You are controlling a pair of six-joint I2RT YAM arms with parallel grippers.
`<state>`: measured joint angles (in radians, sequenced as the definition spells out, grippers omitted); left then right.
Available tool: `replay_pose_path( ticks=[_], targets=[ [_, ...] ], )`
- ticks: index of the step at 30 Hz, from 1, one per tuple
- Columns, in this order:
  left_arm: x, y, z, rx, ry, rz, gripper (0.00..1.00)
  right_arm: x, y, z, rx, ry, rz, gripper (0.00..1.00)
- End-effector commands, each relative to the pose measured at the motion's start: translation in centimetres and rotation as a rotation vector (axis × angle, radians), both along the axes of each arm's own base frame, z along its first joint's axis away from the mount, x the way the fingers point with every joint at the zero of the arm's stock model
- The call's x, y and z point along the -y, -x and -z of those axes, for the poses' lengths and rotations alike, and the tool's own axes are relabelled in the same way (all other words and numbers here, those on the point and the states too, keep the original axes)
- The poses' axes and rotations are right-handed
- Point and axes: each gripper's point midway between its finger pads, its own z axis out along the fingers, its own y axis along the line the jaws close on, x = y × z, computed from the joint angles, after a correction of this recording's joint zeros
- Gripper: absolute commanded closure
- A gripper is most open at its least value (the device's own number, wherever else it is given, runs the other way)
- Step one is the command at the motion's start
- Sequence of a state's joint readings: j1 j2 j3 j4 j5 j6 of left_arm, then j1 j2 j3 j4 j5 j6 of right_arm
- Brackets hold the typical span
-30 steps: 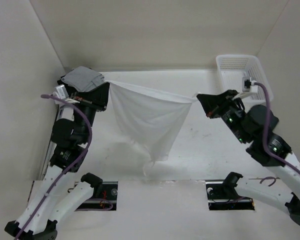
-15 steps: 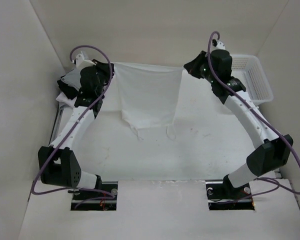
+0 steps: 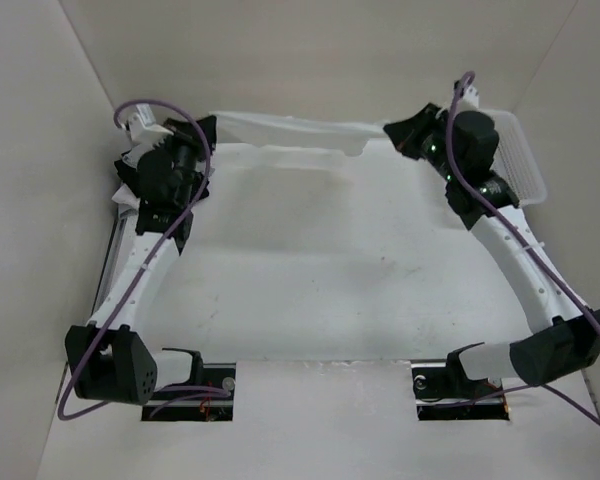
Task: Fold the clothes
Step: Flatten the tank top out
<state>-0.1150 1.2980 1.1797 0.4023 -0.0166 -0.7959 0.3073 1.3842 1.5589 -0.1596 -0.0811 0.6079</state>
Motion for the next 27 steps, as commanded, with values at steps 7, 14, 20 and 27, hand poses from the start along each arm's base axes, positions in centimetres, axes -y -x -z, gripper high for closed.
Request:
replay_pose_path(
  ticks=[7, 14, 20, 27],
  targets=[
    [0.8, 8.2, 22.9, -0.300, -0.002, 0.016, 0.94, -1.4, 4.8, 23.1, -0.326, -0.033, -0.037, 0.98],
    [1.7, 16.1, 31.2, -0.490, 0.023, 0.131, 0.94, -3.5, 14.1, 33.5, -0.525, -0.015, -0.111, 0.99],
    [2.5, 21.0, 34.9, -0.620, 0.091, 0.186, 0.94, -3.4, 21.2, 36.8, -0.647, -0.033, -0.163, 0.99],
    [-0.6, 20.5, 31.0, -0.549, 0.105, 0.026, 0.94, -4.0, 21.6, 32.7, -0.579, 0.000, -0.213, 0.97]
  ],
)
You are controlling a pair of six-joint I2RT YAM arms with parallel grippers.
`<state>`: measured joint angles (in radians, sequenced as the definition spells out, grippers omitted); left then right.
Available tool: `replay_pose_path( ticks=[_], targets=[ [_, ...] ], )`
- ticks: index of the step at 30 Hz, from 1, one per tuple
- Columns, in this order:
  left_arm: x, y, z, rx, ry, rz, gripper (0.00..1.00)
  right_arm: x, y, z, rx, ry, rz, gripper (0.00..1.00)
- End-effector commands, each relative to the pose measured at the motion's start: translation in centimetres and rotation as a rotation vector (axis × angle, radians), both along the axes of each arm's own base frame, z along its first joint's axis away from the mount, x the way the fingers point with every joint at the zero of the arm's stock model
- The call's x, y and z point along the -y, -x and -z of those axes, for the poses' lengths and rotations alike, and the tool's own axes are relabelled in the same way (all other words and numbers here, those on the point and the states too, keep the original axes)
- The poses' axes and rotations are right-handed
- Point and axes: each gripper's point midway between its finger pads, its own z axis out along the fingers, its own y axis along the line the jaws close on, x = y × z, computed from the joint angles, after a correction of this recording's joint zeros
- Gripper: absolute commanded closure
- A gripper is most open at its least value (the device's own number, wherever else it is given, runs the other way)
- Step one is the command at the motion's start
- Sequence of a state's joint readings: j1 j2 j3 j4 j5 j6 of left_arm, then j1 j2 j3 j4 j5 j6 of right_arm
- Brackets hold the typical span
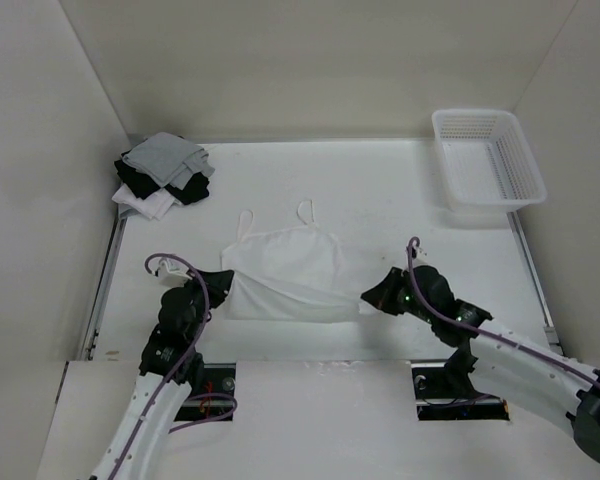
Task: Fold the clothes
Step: Flatten the tank top out
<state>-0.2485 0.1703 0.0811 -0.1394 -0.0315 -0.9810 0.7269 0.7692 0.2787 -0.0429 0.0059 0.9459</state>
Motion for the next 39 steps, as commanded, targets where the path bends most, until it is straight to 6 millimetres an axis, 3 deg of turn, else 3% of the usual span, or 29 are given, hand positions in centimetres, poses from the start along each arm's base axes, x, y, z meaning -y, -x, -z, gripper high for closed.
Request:
replay_pose_path(
  ticks=[1, 4, 8, 11, 14, 17, 20, 23, 26, 28, 30, 33, 36, 39],
  targets=[
    [-2.2, -0.6, -1.6, -0.031, -0.015, -0.119, 0.94, -0.3, -2.5, -3.9, 0.080, 0.006, 0.026, 0.97],
    [-2.7, -1.1, -2.3, -0.029, 0.007, -0.160, 0.94, -1.2, -5.4, -6.5, 0.146, 0.031, 0.021, 0.97],
    [-3.7, -1.6, -3.2, 0.009, 0.024, -0.218, 0.94, -2.5, -9.1, -7.0, 0.163, 0.077, 0.007, 0.97],
    [-3.1, -2.9, -6.2, 0.083, 0.029, -0.191, 0.93, -2.7, -11.6, -8.1, 0.192, 0.073, 0.029, 0.98],
    [-2.4, -6.5, -9.7, 0.126, 0.016, -0.176, 0.93, -2.5, -15.0, -12.1, 0.266, 0.042, 0.062, 0.99],
    [-0.8, -11.9, -14.3, 0.205, 0.043, -0.157, 0.95, -3.1, -19.3, -18.3, 0.364, -0.009, 0.082, 0.99],
    [0.1, -18.0, -20.8, 0.295, 0.115, -0.172, 0.95, -3.1, -24.3, -25.0, 0.446, -0.041, 0.106, 1.00],
    [0.6, -22.6, -29.3, 0.428, 0.121, -0.137, 0.95, -2.1, -27.3, -32.0, 0.539, -0.064, 0.143, 1.00],
    [-0.1, -23.2, -36.8, 0.561, 0.092, -0.088, 0.95, -1.2, -26.9, -38.4, 0.629, -0.096, 0.155, 1.00],
    [-0.8, -22.3, -38.5, 0.610, 0.061, -0.087, 0.94, -0.7, -25.9, -40.0, 0.660, -0.103, 0.159, 0.99],
    [-0.9, -21.4, -37.9, 0.630, 0.027, -0.081, 0.94, -0.4, -25.2, -38.8, 0.640, -0.095, 0.161, 0.99],
    [-0.4, -20.1, -33.5, 0.620, 0.011, -0.058, 0.93, 0.0, -24.4, -33.4, 0.570, -0.070, 0.170, 0.99],
    [1.3, -18.4, -26.0, 0.558, 0.012, -0.016, 0.92, -0.1, -22.5, -25.7, 0.482, -0.040, 0.184, 0.98],
    [2.2, -15.7, -17.0, 0.452, -0.004, 0.002, 0.90, -0.6, -20.2, -18.0, 0.388, -0.014, 0.181, 0.98]
  ],
)
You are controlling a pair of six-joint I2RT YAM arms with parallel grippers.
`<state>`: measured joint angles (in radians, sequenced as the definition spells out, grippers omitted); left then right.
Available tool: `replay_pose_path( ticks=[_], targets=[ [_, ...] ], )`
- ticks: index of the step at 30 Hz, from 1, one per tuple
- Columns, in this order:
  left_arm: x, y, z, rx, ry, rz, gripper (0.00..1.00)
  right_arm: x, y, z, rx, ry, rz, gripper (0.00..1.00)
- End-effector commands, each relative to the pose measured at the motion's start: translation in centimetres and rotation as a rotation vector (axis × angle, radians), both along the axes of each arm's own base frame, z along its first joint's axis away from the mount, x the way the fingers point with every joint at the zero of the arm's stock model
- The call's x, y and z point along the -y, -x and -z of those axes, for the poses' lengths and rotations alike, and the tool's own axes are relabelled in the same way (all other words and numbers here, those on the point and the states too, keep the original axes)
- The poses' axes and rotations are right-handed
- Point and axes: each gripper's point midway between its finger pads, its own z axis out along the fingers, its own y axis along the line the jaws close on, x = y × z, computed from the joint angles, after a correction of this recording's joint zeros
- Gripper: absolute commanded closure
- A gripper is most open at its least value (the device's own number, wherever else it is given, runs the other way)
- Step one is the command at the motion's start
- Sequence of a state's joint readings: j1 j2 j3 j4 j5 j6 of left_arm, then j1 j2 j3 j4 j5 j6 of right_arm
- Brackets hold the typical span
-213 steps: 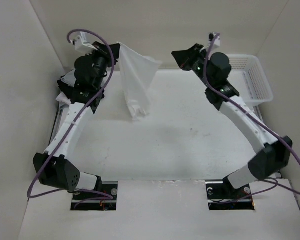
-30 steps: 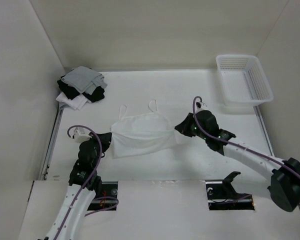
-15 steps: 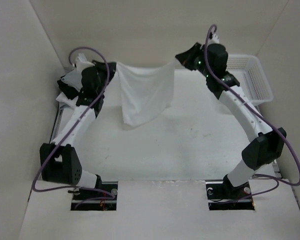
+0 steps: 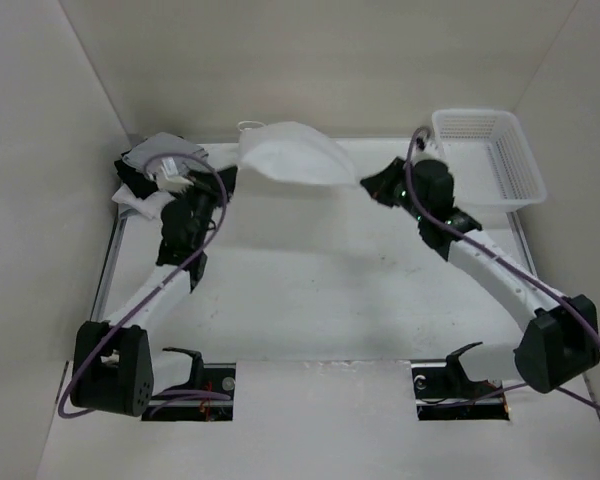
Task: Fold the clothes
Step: Flatten the tank top out
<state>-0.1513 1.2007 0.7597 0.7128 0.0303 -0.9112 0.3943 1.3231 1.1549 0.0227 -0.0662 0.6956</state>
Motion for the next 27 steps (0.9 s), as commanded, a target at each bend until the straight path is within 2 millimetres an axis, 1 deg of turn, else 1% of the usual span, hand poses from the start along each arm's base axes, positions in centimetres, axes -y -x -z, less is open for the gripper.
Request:
replay_pose_path(
  ticks=[1, 3, 4, 5, 6, 7, 8, 9, 11, 12, 13, 14, 17, 19, 20, 21, 24, 27],
  targets=[
    [0.9, 2.8, 9.4, -0.090, -0.042, 0.020, 0.88, -1.1, 2.1, 7.8, -0.086, 0.016, 0.002, 0.98],
    [0.4, 5.4, 14.8, -0.163, -0.053, 0.006, 0.82, -1.5, 3.9, 12.7, -0.151, 0.029, -0.007, 0.98],
    [-0.3, 6.6, 17.2, -0.203, -0.051, -0.011, 0.79, -1.8, 4.8, 15.1, -0.187, 0.040, -0.015, 0.97],
    [-0.8, 7.7, 19.2, -0.239, -0.048, -0.017, 0.79, -2.0, 5.6, 17.5, -0.225, 0.053, -0.022, 0.97],
    [-1.1, 8.6, 20.7, -0.266, -0.057, -0.018, 0.78, -2.2, 6.4, 19.8, -0.269, 0.061, -0.029, 0.97],
    [-1.6, 9.5, 21.8, -0.287, -0.059, -0.022, 0.76, -2.4, 7.2, 21.8, -0.312, 0.069, -0.034, 0.95],
    [-2.1, 10.2, 22.7, -0.307, -0.050, -0.028, 0.72, -2.3, 7.9, 23.6, -0.351, 0.076, -0.031, 0.92],
    [-2.4, 10.7, 22.9, -0.317, -0.030, -0.030, 0.68, -2.0, 8.4, 25.0, -0.382, 0.077, -0.019, 0.87],
    [-2.7, 11.3, 22.9, -0.332, 0.007, -0.040, 0.63, -1.5, 9.5, 26.5, -0.417, 0.071, -0.001, 0.76],
    [-2.6, 11.3, 23.0, -0.349, 0.007, -0.040, 0.63, -1.1, 10.0, 26.7, -0.424, 0.066, 0.007, 0.70],
    [-2.5, 11.2, 23.1, -0.371, 0.000, -0.043, 0.63, -0.8, 10.2, 26.5, -0.420, 0.057, 0.018, 0.66],
    [-2.5, 10.9, 23.1, -0.400, -0.023, -0.053, 0.63, -0.4, 10.5, 26.2, -0.410, 0.054, 0.026, 0.65],
    [-2.7, 9.1, 22.6, -0.456, -0.176, -0.114, 0.61, 0.8, 11.2, 25.1, -0.387, 0.057, 0.057, 0.64],
    [-1.8, 7.3, 22.7, -0.486, -0.268, -0.128, 0.59, 1.5, 11.7, 24.6, -0.382, 0.065, 0.075, 0.63],
    [-0.9, 6.4, 22.9, -0.500, -0.295, -0.119, 0.57, 2.0, 11.9, 24.2, -0.378, 0.069, 0.086, 0.63],
    [0.4, 5.3, 23.0, -0.507, -0.319, -0.096, 0.57, 2.3, 12.1, 23.8, -0.369, 0.070, 0.097, 0.63],
    [5.1, 1.9, 23.2, -0.467, -0.422, 0.023, 0.53, 3.2, 12.8, 22.7, -0.345, 0.068, 0.109, 0.61],
    [8.5, -0.8, 24.3, -0.460, -0.488, 0.128, 0.51, 3.9, 13.3, 22.0, -0.323, 0.068, 0.110, 0.59]
  ],
)
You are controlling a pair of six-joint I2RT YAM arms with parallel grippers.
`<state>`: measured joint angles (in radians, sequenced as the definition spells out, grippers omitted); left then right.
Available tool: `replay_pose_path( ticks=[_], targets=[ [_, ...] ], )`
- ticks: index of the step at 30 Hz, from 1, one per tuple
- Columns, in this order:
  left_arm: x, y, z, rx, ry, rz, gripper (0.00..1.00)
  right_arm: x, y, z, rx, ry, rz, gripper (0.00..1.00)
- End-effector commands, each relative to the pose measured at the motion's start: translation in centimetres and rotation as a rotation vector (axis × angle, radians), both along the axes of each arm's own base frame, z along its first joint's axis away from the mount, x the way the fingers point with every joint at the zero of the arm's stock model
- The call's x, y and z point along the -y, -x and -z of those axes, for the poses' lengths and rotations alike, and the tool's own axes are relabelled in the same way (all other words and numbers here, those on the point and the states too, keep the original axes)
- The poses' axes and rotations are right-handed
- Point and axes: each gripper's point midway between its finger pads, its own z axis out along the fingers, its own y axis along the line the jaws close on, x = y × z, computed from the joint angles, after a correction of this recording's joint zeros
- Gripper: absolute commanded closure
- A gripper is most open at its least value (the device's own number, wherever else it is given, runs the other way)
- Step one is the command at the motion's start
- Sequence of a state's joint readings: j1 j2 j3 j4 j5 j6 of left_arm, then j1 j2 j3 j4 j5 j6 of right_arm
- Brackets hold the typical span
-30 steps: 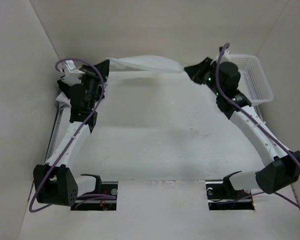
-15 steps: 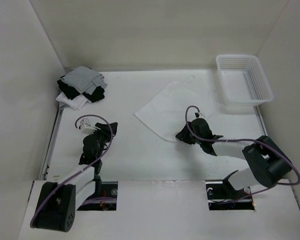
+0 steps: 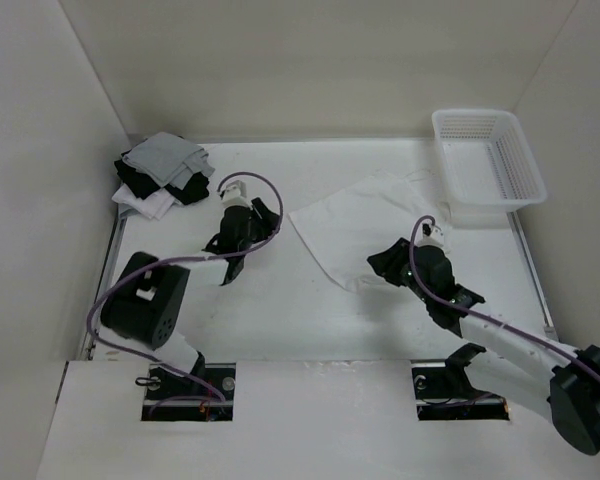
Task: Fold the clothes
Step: Flatten the tank top out
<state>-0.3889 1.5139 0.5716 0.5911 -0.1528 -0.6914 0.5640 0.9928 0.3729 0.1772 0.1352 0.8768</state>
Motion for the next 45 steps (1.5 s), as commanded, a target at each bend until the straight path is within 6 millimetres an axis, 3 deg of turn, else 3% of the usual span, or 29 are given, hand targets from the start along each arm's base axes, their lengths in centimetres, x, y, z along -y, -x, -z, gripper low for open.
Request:
replay_pose_path(
  ticks=[1, 6, 9, 16, 19, 25, 28, 31, 34, 39, 41, 43, 45],
  targets=[
    [3.3, -3.3, -0.6, 0.057, -0.073, 0.141, 0.52, 1.7, 0.8, 0.7, -0.008, 0.044, 0.032, 0.58],
    [4.5, -6.6, 2.5, -0.009, -0.108, 0.205, 0.52, 1.8, 1.2, 0.9, -0.003, 0.048, 0.013, 0.58],
    [6.0, -7.2, 3.4, -0.021, -0.113, 0.265, 0.52, 1.7, 1.2, 1.3, -0.009, 0.054, 0.001, 0.58],
    [6.7, -7.7, 5.1, -0.071, -0.117, 0.294, 0.57, 2.3, 1.0, 2.3, -0.028, 0.066, 0.028, 0.58],
    [7.1, -8.0, 5.9, -0.087, -0.105, 0.302, 0.65, 2.9, 0.5, 3.0, -0.048, 0.072, 0.056, 0.56],
    [6.6, -8.2, 6.3, -0.108, -0.097, 0.283, 0.91, 3.9, 0.0, 3.1, -0.051, 0.075, 0.093, 0.55],
    [4.6, -8.1, 5.4, -0.100, -0.064, 0.189, 0.99, 4.7, -0.3, 3.3, -0.062, 0.080, 0.119, 0.55],
    [1.0, -6.0, 3.6, -0.066, 0.024, 0.040, 1.00, 5.3, -0.4, 4.0, -0.093, 0.096, 0.137, 0.54],
    [-2.1, -1.9, 4.1, -0.101, 0.103, -0.083, 1.00, 4.8, -1.0, 4.5, -0.127, 0.118, 0.121, 0.51],
    [-2.8, 5.6, 6.7, -0.172, 0.101, -0.094, 0.98, 2.2, -2.1, 5.0, -0.182, 0.140, 0.034, 0.44],
    [-3.0, 7.6, 6.8, -0.169, 0.100, -0.089, 0.98, 1.2, -2.9, 5.0, -0.189, 0.140, 0.015, 0.43],
    [-3.2, 8.8, 6.5, -0.154, 0.110, -0.084, 0.98, 0.5, -4.0, 5.4, -0.202, 0.144, 0.005, 0.49],
    [-3.0, 9.8, 5.5, -0.129, 0.135, -0.071, 0.98, -0.2, -5.8, 5.7, -0.210, 0.145, 0.004, 0.70]
  ],
)
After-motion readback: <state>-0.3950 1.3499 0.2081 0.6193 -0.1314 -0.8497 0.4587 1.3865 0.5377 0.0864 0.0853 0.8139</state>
